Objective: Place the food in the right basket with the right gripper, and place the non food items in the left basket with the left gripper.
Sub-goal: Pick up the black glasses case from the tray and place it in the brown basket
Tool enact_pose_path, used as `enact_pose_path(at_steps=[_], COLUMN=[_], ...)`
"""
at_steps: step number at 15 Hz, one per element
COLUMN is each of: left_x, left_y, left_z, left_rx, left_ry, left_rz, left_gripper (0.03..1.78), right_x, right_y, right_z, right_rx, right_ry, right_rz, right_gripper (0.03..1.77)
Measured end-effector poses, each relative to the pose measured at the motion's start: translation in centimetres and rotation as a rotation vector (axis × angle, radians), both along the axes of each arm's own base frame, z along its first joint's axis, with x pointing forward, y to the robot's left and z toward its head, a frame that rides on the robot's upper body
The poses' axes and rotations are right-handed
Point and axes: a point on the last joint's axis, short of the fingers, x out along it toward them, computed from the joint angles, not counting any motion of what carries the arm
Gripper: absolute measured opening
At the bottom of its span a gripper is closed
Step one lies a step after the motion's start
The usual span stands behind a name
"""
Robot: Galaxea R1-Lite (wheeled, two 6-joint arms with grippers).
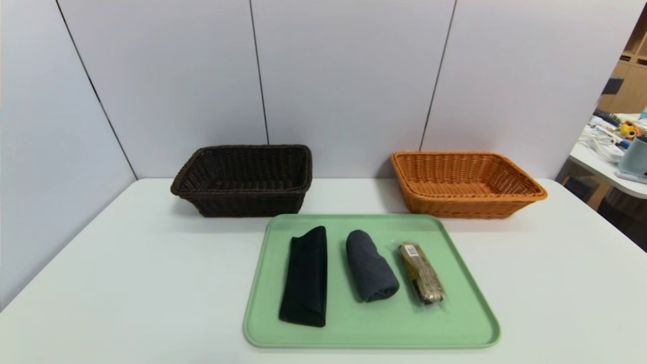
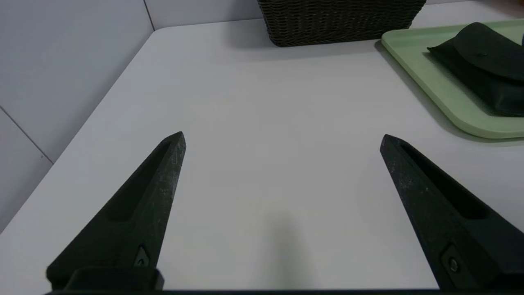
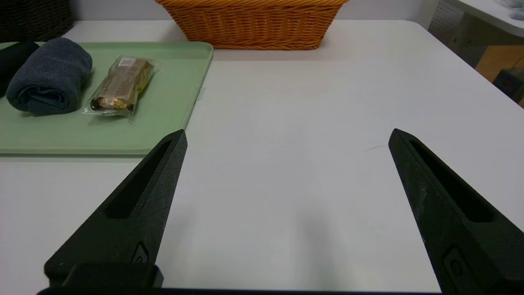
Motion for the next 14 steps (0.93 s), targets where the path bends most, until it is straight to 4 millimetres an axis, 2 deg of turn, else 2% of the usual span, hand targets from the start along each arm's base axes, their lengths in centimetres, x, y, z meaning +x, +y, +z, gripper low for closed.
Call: enact_pose_path(at_steps=[2,5,8,11,14], left_x=[-0.2,-0.2,0.3,1.4,3.2], left_y=[0.0,0.0,-0.1,-0.1,-0.2], left_z=[1.0,2.6,3.7,5.5,8.1], left_rx=[0.0,0.002,0.001,0.0,-0.003], left_ry=[0.015,0.022,0.058,0.113,0.177], left_rz=[-0.008,-0.016,-0.038,-0.044,-0.067], left_gripper=[1.69,1.69,1.69,1.69,1.69], right_x=[-0.1,-1.0,-1.8,-0.7,1.8], right_y=[0.0,0.1,0.3,0.3,0.3], right_z=[0.2,2.8,5.2,7.5,9.7], right_rx=[-0.015,0.03,0.055,0.067,0.093], right_ry=[-0.003,-0.028,0.035,0.096,0.216], right_rz=[0.006,0.053,0.13,0.137,0.134], right_gripper=[1.7,1.7,1.7,1.7,1.7])
